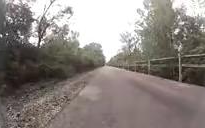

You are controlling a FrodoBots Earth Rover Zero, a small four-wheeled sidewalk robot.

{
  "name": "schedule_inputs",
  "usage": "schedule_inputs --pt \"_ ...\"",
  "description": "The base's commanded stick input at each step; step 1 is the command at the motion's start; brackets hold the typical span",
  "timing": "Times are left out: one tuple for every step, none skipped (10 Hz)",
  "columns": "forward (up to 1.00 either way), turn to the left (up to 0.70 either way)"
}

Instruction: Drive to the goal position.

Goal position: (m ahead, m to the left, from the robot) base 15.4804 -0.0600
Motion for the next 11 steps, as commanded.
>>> schedule_inputs --pt "0.70 -0.07" --pt "0.70 -0.05" --pt "0.70 -0.02" --pt "0.70 0.00" --pt "0.70 0.00" --pt "0.70 0.00" --pt "0.70 0.00" --pt "0.70 0.00" --pt "0.70 0.00" --pt "0.70 -0.03" --pt "0.70 -0.02"
